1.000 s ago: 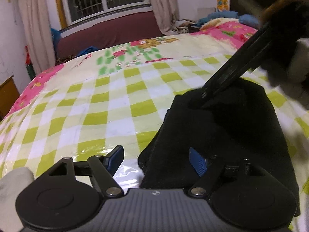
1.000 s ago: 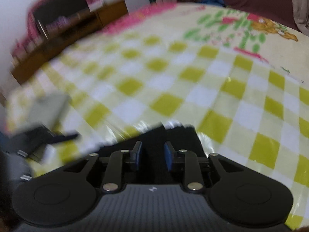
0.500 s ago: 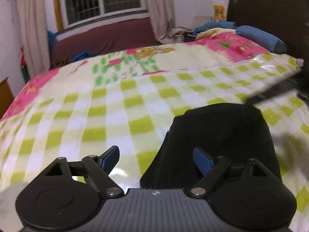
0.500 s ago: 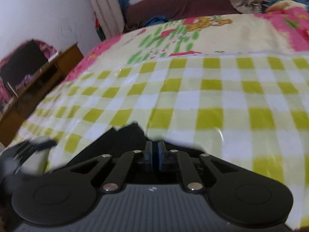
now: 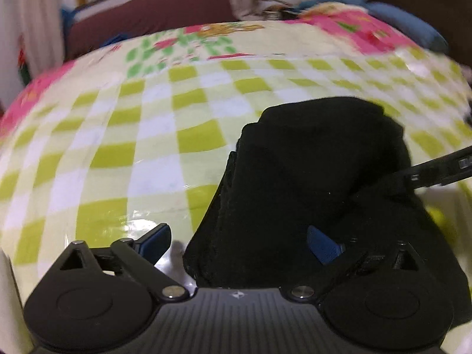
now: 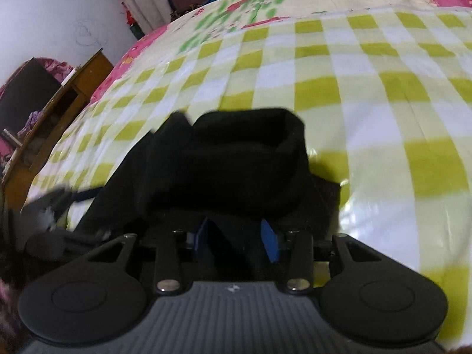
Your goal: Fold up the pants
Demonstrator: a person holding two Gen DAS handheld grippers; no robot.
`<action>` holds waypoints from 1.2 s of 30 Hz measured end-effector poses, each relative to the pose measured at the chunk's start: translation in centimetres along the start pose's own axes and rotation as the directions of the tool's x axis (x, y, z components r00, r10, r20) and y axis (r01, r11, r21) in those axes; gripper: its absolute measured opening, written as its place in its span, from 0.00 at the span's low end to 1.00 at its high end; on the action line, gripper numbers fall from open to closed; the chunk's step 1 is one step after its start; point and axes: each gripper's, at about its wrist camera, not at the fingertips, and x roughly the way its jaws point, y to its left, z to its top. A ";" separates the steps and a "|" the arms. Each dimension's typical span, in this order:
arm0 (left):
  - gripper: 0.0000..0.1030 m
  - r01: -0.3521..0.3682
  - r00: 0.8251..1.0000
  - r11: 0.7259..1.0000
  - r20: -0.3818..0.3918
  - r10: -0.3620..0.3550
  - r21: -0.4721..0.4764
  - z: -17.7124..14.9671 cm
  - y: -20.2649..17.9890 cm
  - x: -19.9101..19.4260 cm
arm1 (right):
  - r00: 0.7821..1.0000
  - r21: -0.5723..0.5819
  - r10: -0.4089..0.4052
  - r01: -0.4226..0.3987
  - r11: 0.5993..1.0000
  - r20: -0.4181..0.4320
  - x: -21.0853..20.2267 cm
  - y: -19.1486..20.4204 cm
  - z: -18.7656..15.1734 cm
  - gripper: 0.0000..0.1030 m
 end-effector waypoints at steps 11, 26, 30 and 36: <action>1.00 -0.089 0.996 0.993 -0.002 0.089 -0.082 0.5 -1.6 0.7 | 0.995 -0.072 -0.084 0.089 0.993 0.061 1.2 0.3 1.5 0.34; 1.00 -0.224 0.975 0.974 -0.019 0.224 -0.020 0.7 -2.9 -1.6 | 0.996 -0.133 -0.079 0.084 0.988 0.045 -2.0 3.7 -3.8 0.38; 1.00 -0.238 0.971 0.971 -0.020 0.238 -0.010 0.6 -3.2 -2.0 | 0.995 -0.115 -0.085 0.089 0.989 0.044 -2.3 3.6 -3.9 0.38; 1.00 -0.254 0.967 0.967 -0.017 0.254 -0.008 0.4 -3.6 -2.8 | 0.994 -0.093 -0.087 0.092 0.991 0.059 -3.0 3.6 -4.4 0.39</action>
